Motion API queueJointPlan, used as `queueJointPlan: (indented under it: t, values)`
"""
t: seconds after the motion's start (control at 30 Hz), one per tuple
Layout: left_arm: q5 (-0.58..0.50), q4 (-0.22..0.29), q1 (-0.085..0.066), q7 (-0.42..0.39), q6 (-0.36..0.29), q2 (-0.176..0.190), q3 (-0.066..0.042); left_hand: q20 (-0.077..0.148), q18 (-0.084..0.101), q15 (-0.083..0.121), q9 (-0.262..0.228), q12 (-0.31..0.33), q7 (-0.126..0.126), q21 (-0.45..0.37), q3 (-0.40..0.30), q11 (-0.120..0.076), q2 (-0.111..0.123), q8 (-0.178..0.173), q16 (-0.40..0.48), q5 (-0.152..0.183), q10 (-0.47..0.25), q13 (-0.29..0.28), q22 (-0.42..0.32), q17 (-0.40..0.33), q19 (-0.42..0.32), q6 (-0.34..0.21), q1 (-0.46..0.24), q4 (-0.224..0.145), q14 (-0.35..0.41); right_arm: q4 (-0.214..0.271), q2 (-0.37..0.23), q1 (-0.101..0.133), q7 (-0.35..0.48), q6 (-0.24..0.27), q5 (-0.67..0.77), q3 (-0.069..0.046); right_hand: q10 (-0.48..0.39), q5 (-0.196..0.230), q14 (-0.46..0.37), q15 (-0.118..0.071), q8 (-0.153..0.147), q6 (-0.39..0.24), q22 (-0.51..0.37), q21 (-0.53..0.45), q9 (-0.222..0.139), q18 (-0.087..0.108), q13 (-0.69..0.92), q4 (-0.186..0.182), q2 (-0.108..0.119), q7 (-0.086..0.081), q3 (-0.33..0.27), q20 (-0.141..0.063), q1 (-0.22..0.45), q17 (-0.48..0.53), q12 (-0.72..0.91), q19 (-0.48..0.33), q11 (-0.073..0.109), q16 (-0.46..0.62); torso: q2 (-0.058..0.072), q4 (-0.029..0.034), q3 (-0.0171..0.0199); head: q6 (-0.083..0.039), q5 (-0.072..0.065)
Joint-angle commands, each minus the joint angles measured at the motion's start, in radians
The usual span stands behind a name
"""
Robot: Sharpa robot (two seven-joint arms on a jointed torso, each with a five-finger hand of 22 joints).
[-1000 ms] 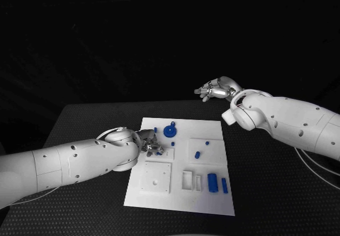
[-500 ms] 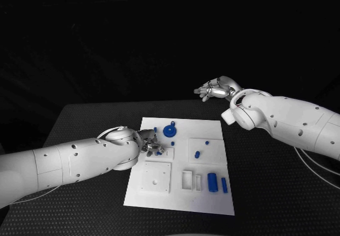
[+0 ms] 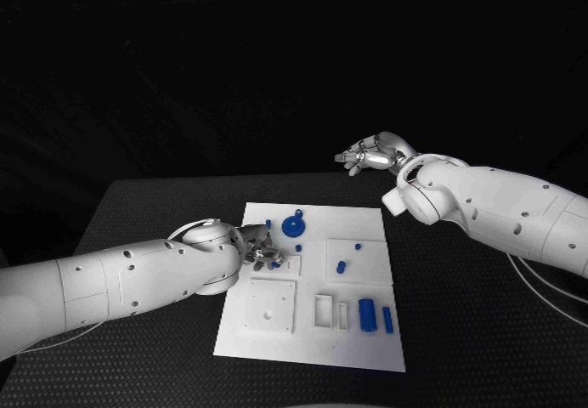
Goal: Assemble the parts on the task board
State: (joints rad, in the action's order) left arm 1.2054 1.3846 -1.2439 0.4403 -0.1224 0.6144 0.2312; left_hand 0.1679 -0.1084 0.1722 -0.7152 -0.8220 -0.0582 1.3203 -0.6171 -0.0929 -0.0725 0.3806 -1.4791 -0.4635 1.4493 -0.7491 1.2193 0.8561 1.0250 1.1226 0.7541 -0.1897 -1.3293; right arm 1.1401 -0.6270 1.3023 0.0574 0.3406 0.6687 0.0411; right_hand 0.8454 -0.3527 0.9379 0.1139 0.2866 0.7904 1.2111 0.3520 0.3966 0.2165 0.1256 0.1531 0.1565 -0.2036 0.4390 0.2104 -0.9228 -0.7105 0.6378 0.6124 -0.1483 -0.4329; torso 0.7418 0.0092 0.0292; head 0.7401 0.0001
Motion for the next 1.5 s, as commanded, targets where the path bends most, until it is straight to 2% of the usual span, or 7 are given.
queueJointPlan:
  t: [0.03,0.27,0.6,1.07,1.3,1.5]
  values:
    - [-0.006,0.004,0.010,0.004,0.030,-0.007,0.007,0.085,-0.046,0.039,-0.001,-0.007,0.066,0.005,-0.142,-0.016,0.006,0.004,-0.005,-0.003,-0.013,0.002,0.000,0.003,0.003,0.139,-0.003,-0.089,0.009,0.000,0.001,-0.001,0.005,-0.016,0.000,0.000,-0.002,-0.005,-0.006,0.001,0.007,-0.003,0.001,-0.004,-0.002,-0.003,-0.001,0.000,-0.002,-0.006,-0.003,-0.001,0.005,-0.001,0.004,-0.008,-0.004,0.005,0.000,0.0002,-0.0003,0.002,0.000]
    - [-0.006,0.004,0.010,0.005,0.041,-0.007,0.007,0.085,-0.046,0.040,-0.002,-0.014,0.066,0.006,-0.152,-0.018,-0.011,0.008,-0.012,-0.001,-0.014,0.004,0.001,0.005,0.005,0.138,-0.022,-0.093,0.007,0.000,0.001,-0.002,0.005,-0.017,0.000,0.000,-0.002,-0.006,-0.006,0.001,0.007,-0.003,0.001,-0.004,-0.002,-0.003,-0.002,0.000,-0.002,-0.006,-0.004,-0.001,0.006,-0.001,0.005,-0.009,-0.004,0.005,0.000,0.0001,-0.0003,0.003,0.000]
    - [-0.001,0.003,0.010,0.006,0.038,-0.007,0.007,0.086,-0.047,0.041,-0.003,-0.018,0.067,0.006,-0.158,-0.018,-0.011,0.011,-0.015,-0.004,-0.015,0.005,0.001,0.011,0.005,0.138,-0.027,-0.097,0.005,-0.001,0.000,-0.002,0.004,-0.017,0.000,0.000,-0.002,-0.008,-0.007,0.001,0.007,-0.003,0.002,-0.005,-0.002,-0.003,-0.003,0.001,-0.002,-0.006,-0.005,0.000,0.005,-0.001,0.005,-0.010,-0.004,0.006,0.000,0.0000,0.0000,0.007,0.000]
    - [0.004,-0.007,0.010,0.009,0.053,-0.014,0.007,0.089,-0.051,0.044,-0.003,-0.030,0.069,0.006,-0.177,-0.022,0.035,0.018,-0.022,0.007,-0.018,0.015,-0.002,-0.003,0.013,0.135,0.015,-0.082,0.007,-0.001,0.001,-0.003,0.003,-0.021,0.001,0.000,-0.002,-0.008,-0.009,0.002,0.007,-0.004,0.003,-0.007,-0.003,-0.004,-0.005,0.002,-0.003,-0.006,-0.006,0.000,0.006,-0.001,0.006,-0.011,-0.004,0.007,0.000,-0.0014,0.0008,0.008,0.001]
    - [0.003,-0.017,0.010,0.003,0.096,-0.024,0.006,0.089,-0.050,0.044,-0.003,-0.032,0.069,0.006,-0.177,-0.023,0.039,0.019,-0.024,0.007,-0.018,0.017,-0.003,0.000,0.014,0.135,0.025,-0.079,0.005,-0.002,0.003,-0.004,0.003,-0.022,0.001,0.000,-0.003,-0.008,-0.011,0.003,0.007,-0.005,0.004,-0.008,-0.003,-0.004,-0.006,0.002,-0.002,-0.006,-0.007,0.001,0.006,-0.001,0.006,-0.013,-0.005,0.008,0.001,-0.0014,0.0005,0.008,-0.002]
    - [-0.002,-0.022,0.010,0.002,0.106,-0.028,0.006,0.088,-0.050,0.045,-0.003,-0.033,0.070,0.006,-0.177,-0.023,0.042,0.019,-0.025,0.007,-0.018,0.018,-0.003,0.000,0.013,0.135,0.030,-0.079,0.005,-0.001,0.003,-0.004,0.002,-0.023,0.001,0.000,-0.003,-0.009,-0.012,0.004,0.006,-0.005,0.004,-0.009,-0.004,-0.004,-0.007,0.002,-0.003,-0.006,-0.008,0.001,0.007,-0.001,0.006,-0.015,-0.005,0.009,0.001,-0.0014,0.0005,0.009,-0.003]
